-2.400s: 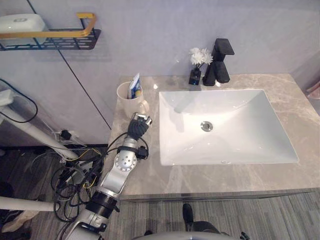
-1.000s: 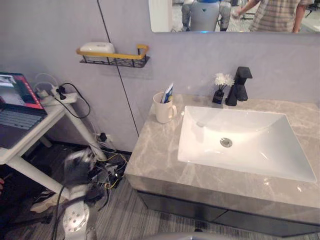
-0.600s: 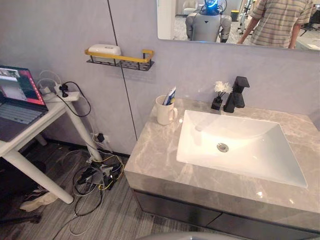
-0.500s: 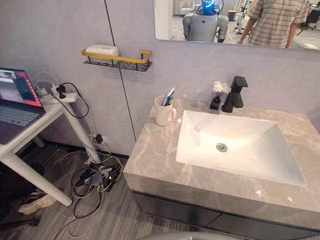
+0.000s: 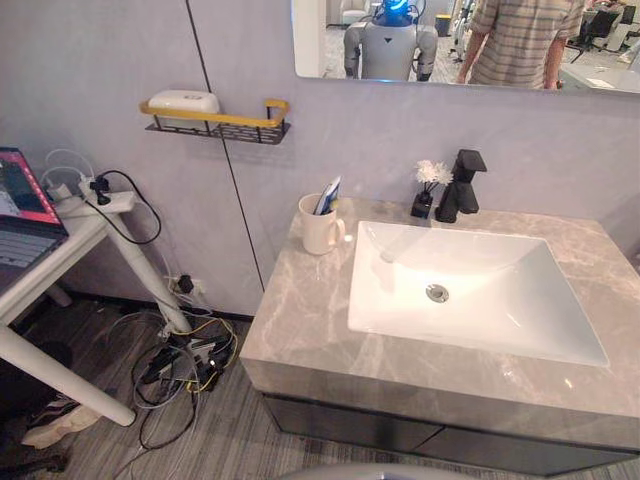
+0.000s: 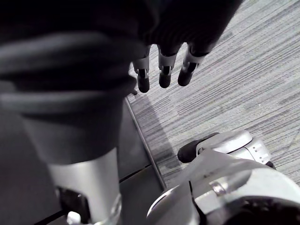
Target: Organize washtable
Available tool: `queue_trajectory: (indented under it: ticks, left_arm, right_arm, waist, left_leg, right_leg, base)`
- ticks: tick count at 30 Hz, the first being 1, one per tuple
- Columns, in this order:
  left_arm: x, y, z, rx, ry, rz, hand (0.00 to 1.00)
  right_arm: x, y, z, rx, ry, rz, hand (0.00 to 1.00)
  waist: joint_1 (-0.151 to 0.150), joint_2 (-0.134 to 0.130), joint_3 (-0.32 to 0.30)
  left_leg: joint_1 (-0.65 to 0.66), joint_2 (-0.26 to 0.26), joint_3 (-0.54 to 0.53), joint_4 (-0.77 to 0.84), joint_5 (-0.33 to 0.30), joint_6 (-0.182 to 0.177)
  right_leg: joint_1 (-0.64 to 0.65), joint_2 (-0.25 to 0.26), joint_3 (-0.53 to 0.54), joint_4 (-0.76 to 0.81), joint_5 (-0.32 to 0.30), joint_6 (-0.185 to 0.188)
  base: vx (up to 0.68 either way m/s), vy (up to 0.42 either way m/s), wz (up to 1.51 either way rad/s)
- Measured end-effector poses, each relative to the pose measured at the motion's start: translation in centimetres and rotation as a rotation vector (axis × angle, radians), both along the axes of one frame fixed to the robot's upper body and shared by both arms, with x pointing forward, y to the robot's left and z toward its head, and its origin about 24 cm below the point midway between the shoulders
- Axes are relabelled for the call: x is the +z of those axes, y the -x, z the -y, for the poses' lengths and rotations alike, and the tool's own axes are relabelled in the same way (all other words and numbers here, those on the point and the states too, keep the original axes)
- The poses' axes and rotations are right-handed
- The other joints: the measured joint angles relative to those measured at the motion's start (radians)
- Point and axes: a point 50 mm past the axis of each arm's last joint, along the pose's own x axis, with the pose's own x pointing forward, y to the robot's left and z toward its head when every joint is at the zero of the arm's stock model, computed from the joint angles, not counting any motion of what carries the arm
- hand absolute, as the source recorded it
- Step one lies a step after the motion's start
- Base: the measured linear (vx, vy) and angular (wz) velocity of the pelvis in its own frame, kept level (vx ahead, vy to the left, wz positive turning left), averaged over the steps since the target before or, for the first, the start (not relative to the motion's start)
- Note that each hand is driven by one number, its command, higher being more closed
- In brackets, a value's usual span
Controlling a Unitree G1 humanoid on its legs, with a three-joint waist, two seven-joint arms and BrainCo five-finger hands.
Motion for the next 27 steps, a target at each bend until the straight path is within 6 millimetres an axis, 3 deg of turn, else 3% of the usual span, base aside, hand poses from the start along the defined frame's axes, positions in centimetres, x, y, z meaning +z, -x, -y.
queue_trajectory:
  ticks: [4, 6, 8, 11, 12, 14, 15, 17, 18, 19, 20, 21, 22, 23, 24, 25, 26, 27]
  left_arm:
    - [0.1, -0.5, -0.5, -0.079, -0.018, -0.002, 0.00]
    - [0.2, -1.8, -0.6, -0.091, -0.023, 0.028, 0.00]
    - [0.3, -3.1, -0.6, -0.121, -0.034, 0.051, 0.00]
    - [0.4, -3.3, -1.0, -0.135, -0.053, 0.051, 0.00]
    - [0.4, -3.4, -1.1, -0.156, -0.064, 0.048, 0.00]
    - [0.5, -3.7, -0.9, -0.165, -0.071, 0.056, 0.00]
    - [0.5, -3.7, -1.2, -0.166, -0.077, 0.055, 0.00]
    - [0.5, -3.5, -1.3, -0.167, -0.077, 0.047, 0.00]
    - [0.5, -3.4, -1.5, -0.166, -0.079, 0.041, 0.00]
    - [0.6, -3.2, -1.9, -0.162, -0.086, 0.034, 0.00]
    - [0.6, -3.0, -2.2, -0.155, -0.088, 0.019, 0.00]
    - [0.4, -2.7, -1.6, -0.137, -0.063, 0.006, 0.00]
    - [0.2, -1.6, -1.2, -0.115, -0.038, -0.014, 0.00]
    - [0.0, -0.5, -0.8, -0.110, -0.024, -0.040, 0.00]
    - [0.0, 0.0, -0.5, -0.118, -0.015, -0.055, 0.00]
    - [-0.1, -0.2, -0.4, -0.134, -0.014, -0.054, 0.00]
    - [0.1, -0.7, -0.9, -0.153, -0.024, -0.042, 0.00]
    - [0.1, -0.7, -1.3, -0.150, -0.031, -0.038, 0.00]
  right_arm:
    - [0.0, -1.0, -0.1, 0.016, -0.010, 0.024, 0.00]
    - [0.2, -3.6, 0.0, 0.025, -0.007, 0.099, 0.00]
    - [0.4, -4.9, -0.2, 0.030, -0.007, 0.148, 0.00]
    - [0.5, -5.1, -0.6, 0.045, -0.008, 0.163, 0.00]
    - [0.5, -5.1, -0.6, 0.045, -0.008, 0.163, 0.00]
    - [0.7, -5.5, -0.3, 0.055, 0.000, 0.176, 0.00]
    - [0.7, -5.1, -0.5, 0.063, 0.000, 0.170, 0.00]
    - [0.6, -4.6, -0.6, 0.065, 0.002, 0.153, 0.00]
    - [0.5, -4.4, -0.6, 0.070, -0.002, 0.144, 0.00]
    - [0.3, -4.2, -0.8, 0.074, -0.013, 0.126, 0.00]
    - [0.3, -4.4, -0.9, 0.078, -0.015, 0.125, 0.00]
    - [0.5, -4.8, -0.2, 0.082, 0.000, 0.131, 0.00]
    - [0.4, -4.7, -0.1, 0.106, 0.005, 0.109, 0.00]
    - [0.5, -4.7, 0.4, 0.124, 0.016, 0.108, 0.00]
    - [0.7, -5.3, 0.8, 0.150, 0.025, 0.120, 0.00]
    - [0.7, -5.8, 0.7, 0.181, 0.024, 0.126, 0.00]
    - [0.6, -6.8, -0.3, 0.222, -0.006, 0.141, 0.00]
    - [0.4, -7.5, -1.7, 0.251, -0.049, 0.153, 0.00]
  waist:
    - [0.000, -0.010, 0.012]
    - [0.000, -0.021, 0.080]
    - [0.002, -0.026, 0.117]
    - [0.003, -0.039, 0.124]
    - [0.004, -0.031, 0.123]
    - [0.010, -0.020, 0.127]
    - [0.012, -0.030, 0.121]
    - [0.017, -0.040, 0.110]
    - [0.021, -0.052, 0.098]
    - [0.033, -0.082, 0.073]
    - [0.045, -0.073, 0.073]
    - [0.057, -0.043, 0.095]
    - [0.070, -0.051, 0.067]
    - [0.068, -0.033, 0.042]
    - [0.071, -0.018, 0.027]
    - [0.070, -0.023, 0.019]
    - [0.081, -0.049, 0.014]
    - [0.088, -0.059, 0.007]
  left_leg:
    - [-0.069, -0.002, 0.009, 0.083, -0.039, 0.004]
    - [-0.139, -0.003, 0.045, 0.180, -0.072, 0.010]
    - [-0.190, -0.004, 0.086, 0.244, -0.094, 0.020]
    - [-0.246, -0.001, 0.156, 0.322, -0.126, 0.037]
    - [-0.252, 0.009, 0.184, 0.325, -0.125, 0.051]
    - [-0.247, 0.031, 0.238, 0.322, -0.120, 0.059]
    - [-0.218, 0.030, 0.259, 0.309, -0.115, 0.065]
    - [-0.206, 0.022, 0.276, 0.309, -0.114, 0.066]
    - [-0.208, 0.011, 0.292, 0.311, -0.112, 0.066]
    - [-0.220, -0.006, 0.322, 0.336, -0.110, 0.063]
    - [-0.229, 0.005, 0.333, 0.374, -0.109, 0.062]
    - [-0.271, 0.036, 0.340, 0.504, -0.087, 0.104]
    - [-0.306, -0.057, 0.308, 0.371, -0.096, 0.106]
    - [-0.317, -0.047, 0.313, 0.247, 0.082, 0.145]
    - [-0.326, -0.036, 0.336, 0.212, 0.104, 0.127]
    - [-0.330, -0.038, 0.357, 0.204, 0.108, 0.122]
    - [-0.334, -0.035, 0.400, 0.182, 0.122, 0.104]
    - [-0.353, -0.018, 0.426, 0.156, 0.141, 0.081]
  right_leg:
    - [-0.037, 0.001, 0.016, 0.002, -0.005, 0.002]
    - [-0.109, 0.003, 0.056, 0.072, -0.001, 0.011]
    - [-0.168, 0.003, 0.092, 0.115, 0.003, 0.019]
    - [-0.228, 0.005, 0.148, 0.135, 0.014, 0.048]
    - [-0.243, -0.002, 0.137, 0.152, -0.024, 0.081]
    - [-0.335, -0.026, 0.041, 0.485, -0.130, 0.042]
    - [-0.311, -0.072, -0.013, 0.712, -0.224, 0.030]
    - [-0.246, -0.127, -0.031, 0.832, -0.273, 0.031]
    - [-0.200, -0.183, -0.046, 0.875, -0.285, 0.030]
    - [-0.151, -0.252, -0.077, 0.828, -0.247, 0.022]
    - [-0.131, -0.245, -0.111, 0.783, -0.258, 0.028]
    - [-0.083, -0.227, -0.167, 0.726, -0.241, -0.003]
    - [-0.038, -0.269, -0.169, 0.641, -0.256, 0.002]
    - [-0.042, -0.263, -0.204, 0.638, -0.271, 0.011]
    - [-0.050, -0.292, -0.231, 0.672, -0.303, 0.062]
    - [-0.046, -0.304, -0.228, 0.652, -0.308, 0.071]
    - [-0.039, -0.307, -0.228, 0.568, -0.323, 0.093]
    - [-0.033, -0.275, -0.235, 0.458, -0.357, 0.090]
  base:
    - [-0.06, 0.023, -0.04]
    - [-0.11, 0.073, -0.45]
    - [-0.14, 0.120, -0.58]
    - [-0.07, 0.149, -0.73]
    - [-0.02, 0.163, -0.76]
    - [0.01, 0.125, -0.73]
    - [0.13, 0.008, -0.42]
    - [0.34, -0.060, -0.32]
    - [0.40, -0.093, -0.52]
    - [0.26, -0.136, -0.70]
    - [0.05, -0.094, -0.86]
    - [-0.38, 0.133, -1.12]
    - [-0.53, 0.240, -1.04]
    - [-0.55, 0.323, -1.17]
    - [-0.27, 0.155, -0.70]
    - [-0.25, 0.125, -0.93]
    - [-0.30, -0.055, -0.95]
    - [-0.32, -0.122, -0.93]
